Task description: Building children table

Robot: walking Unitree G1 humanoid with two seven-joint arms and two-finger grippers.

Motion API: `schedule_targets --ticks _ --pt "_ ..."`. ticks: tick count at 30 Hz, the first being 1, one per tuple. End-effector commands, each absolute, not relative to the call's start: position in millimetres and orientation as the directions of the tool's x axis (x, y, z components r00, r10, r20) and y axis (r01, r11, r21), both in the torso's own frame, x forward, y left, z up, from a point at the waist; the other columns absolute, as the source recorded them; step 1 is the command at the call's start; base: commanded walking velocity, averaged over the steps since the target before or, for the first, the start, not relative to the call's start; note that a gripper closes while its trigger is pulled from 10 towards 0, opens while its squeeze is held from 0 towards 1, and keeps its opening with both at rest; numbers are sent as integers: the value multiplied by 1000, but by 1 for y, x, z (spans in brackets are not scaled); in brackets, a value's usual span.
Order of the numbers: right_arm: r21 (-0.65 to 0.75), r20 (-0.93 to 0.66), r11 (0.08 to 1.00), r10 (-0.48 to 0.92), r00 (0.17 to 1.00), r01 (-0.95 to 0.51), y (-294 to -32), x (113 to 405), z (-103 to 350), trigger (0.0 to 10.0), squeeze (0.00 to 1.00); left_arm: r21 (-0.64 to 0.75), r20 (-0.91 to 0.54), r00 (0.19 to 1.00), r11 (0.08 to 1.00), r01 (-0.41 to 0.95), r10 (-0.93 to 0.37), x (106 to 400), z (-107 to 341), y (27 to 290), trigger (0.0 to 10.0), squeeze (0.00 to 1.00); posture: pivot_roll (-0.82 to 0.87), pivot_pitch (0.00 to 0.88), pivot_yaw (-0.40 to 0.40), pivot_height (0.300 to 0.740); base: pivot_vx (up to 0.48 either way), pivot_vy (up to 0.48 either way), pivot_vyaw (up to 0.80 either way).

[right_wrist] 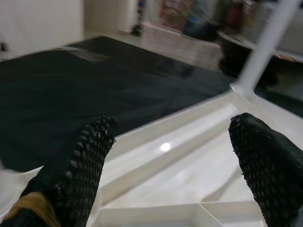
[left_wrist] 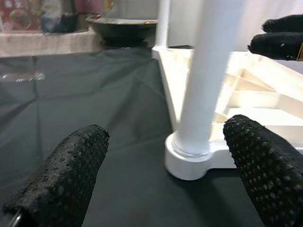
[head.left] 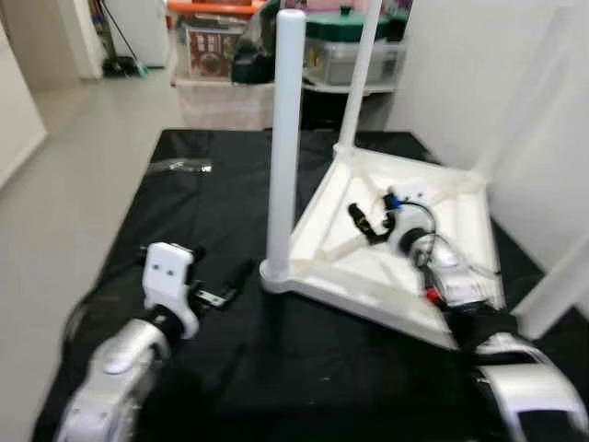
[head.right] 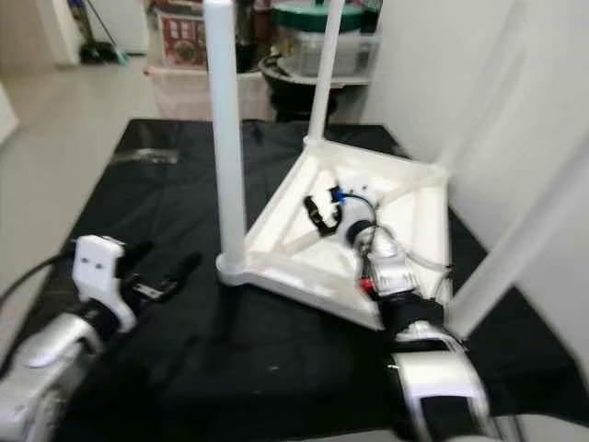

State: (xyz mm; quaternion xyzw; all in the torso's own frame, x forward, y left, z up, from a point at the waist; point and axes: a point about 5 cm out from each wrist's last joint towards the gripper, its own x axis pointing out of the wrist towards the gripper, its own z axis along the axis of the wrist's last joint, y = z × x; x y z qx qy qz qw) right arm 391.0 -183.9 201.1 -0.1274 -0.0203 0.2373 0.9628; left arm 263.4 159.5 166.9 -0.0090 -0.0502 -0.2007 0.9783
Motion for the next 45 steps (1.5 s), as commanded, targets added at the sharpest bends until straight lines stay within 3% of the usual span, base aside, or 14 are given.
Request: schedule_targets --ticks 1,4,6,11,15,22,30,31,32,33,36,37,40,45 --pt "-283 -102 769 570 816 -573 -193 380 194 10000 0 7 99 915 920 392 -390 262 166 160 10000 0 88 0 -53 740 0 0 0" --pt "-331 -209 624 683 700 -708 -200 366 192 10000 0 8 95 916 920 391 -390 261 165 161 10000 0 85 0 -53 740 0 0 0" --pt "-331 -209 624 683 700 -708 -200 366 192 10000 0 8 95 916 920 391 -390 261 165 161 10000 0 85 0 -53 740 0 0 0" --pt "-296 -367 511 719 590 -807 -208 357 178 10000 0 8 90 915 919 395 -394 260 163 160 10000 0 79 0 -54 740 0 0 0" --pt "-242 -447 498 705 551 -833 -194 355 148 10000 0 13 79 912 916 402 -402 259 162 159 10000 0 88 0 -55 740 0 0 0" --pt "-190 -537 362 740 405 -913 -155 339 115 10000 0 37 47 919 920 391 -393 257 158 165 10000 0 97 0 -56 740 0 0 0" --pt "-185 -619 440 642 452 -879 -149 346 97 10000 0 39 50 920 922 386 -388 258 159 165 10000 0 106 0 -62 740 0 0 0" --pt "-187 -658 464 595 461 -866 -153 346 93 7294 0 43 44 923 924 381 -382 257 158 167 10000 0 106 0 -67 740 0 0 0" --pt "-187 -658 464 595 461 -866 -153 346 93 7294 0 43 44 923 924 381 -382 257 158 167 10000 0 106 0 -67 740 0 0 0" --pt "-185 -686 483 560 464 -856 -159 345 89 2745 0 46 36 925 925 377 -378 256 157 168 10000 0 104 0 -69 740 0 0 0" --pt "-183 -703 502 534 470 -845 -164 345 87 3137 0 48 32 926 926 376 -377 256 156 168 10000 0 100 0 -67 740 0 0 0" --pt "-179 -705 514 528 474 -839 -166 344 86 0 0 48 31 926 926 376 -377 256 156 168 10000 0 100 0 -67 740 0 0 0" --pt "-170 -694 489 557 457 -855 -167 341 85 0 0 46 33 924 924 379 -380 257 156 166 10000 0 95 0 -63 740 0 0 0" --pt "-189 -659 311 663 355 -931 -167 329 91 0 0 49 32 923 923 383 -384 259 156 166 10000 0 88 0 -59 740 0 0 0"
